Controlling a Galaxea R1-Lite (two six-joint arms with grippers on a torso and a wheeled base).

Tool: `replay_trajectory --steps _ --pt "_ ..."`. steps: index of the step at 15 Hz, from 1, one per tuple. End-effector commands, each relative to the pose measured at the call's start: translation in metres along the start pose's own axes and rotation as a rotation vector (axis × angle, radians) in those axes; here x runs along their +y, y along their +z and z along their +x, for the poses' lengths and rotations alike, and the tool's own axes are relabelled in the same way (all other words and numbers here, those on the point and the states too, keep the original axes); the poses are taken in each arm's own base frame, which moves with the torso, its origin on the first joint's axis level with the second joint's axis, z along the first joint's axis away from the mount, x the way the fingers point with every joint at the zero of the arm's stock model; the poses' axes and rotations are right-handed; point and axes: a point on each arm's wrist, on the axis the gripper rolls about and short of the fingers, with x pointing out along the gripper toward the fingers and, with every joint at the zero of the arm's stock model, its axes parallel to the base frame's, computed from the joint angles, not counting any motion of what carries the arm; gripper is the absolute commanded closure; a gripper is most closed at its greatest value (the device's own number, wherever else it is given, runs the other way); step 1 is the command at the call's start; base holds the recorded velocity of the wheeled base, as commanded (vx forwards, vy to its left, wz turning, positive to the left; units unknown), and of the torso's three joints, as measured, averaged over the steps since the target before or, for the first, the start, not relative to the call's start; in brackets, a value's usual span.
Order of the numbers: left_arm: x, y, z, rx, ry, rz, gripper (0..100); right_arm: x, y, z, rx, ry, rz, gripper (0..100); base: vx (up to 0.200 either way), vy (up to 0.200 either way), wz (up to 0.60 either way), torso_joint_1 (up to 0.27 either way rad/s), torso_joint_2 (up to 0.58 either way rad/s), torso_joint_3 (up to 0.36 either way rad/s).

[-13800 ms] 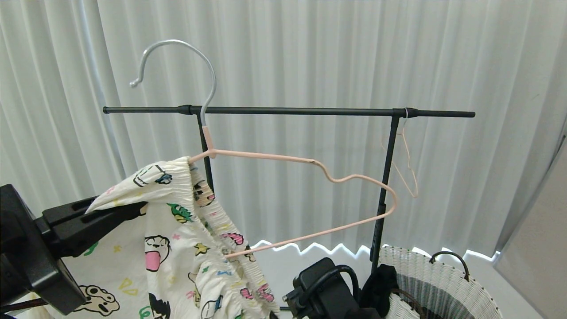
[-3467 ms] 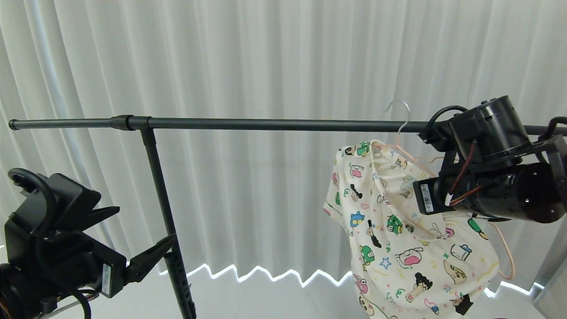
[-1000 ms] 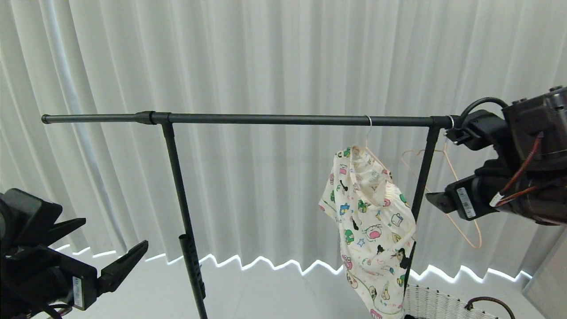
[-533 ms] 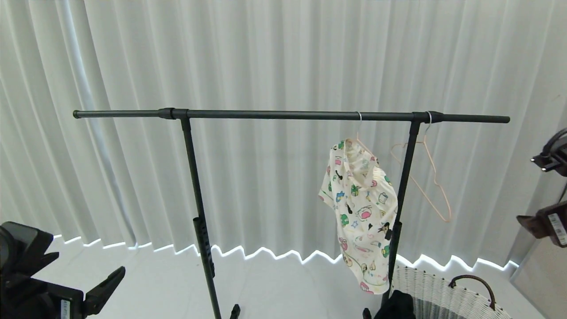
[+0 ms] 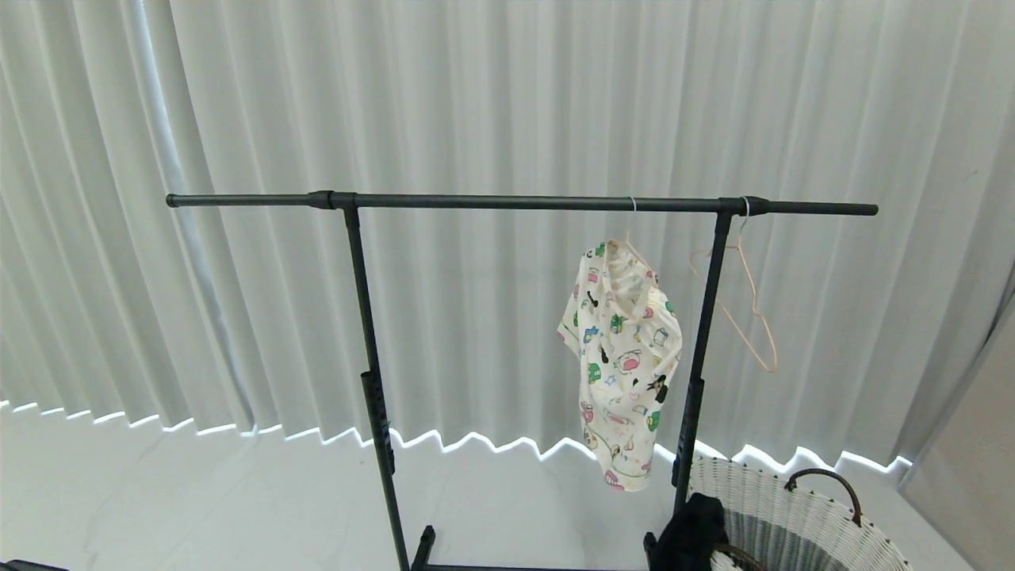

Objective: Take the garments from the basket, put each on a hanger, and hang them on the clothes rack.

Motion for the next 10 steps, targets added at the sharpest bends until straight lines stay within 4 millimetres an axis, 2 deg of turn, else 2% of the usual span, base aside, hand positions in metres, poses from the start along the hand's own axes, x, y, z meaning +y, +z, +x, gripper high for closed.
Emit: replay_trajectory --steps 1,4,6,10 --pt "0.0 -0.004 -0.008 -0.066 0.029 -0.032 0 0.001 -0.004 0.001 0.0 -0.003 0.0 0 0.0 0.0 0.0 0.0 0.0 0.0" --pt "0.0 -0.004 -0.005 -0.026 0.027 -0.141 0 0.008 -0.02 0.006 0.031 0.001 -0.051 0 0.0 0.0 0.0 0.0 0.0 0.0" --pt "0.0 -0.005 -0.006 -0.037 0.049 -0.14 0 0.01 -0.03 0.005 0.019 -0.001 -0.085 0 0.0 0.0 0.0 0.0 0.0 0.0" --pt "-0.002 -0.004 -0.006 -0.048 0.011 -0.107 0 0.013 -0.034 0.007 0.015 -0.003 -0.083 0 0.0 0.0 0.0 -0.023 0.05 0.025"
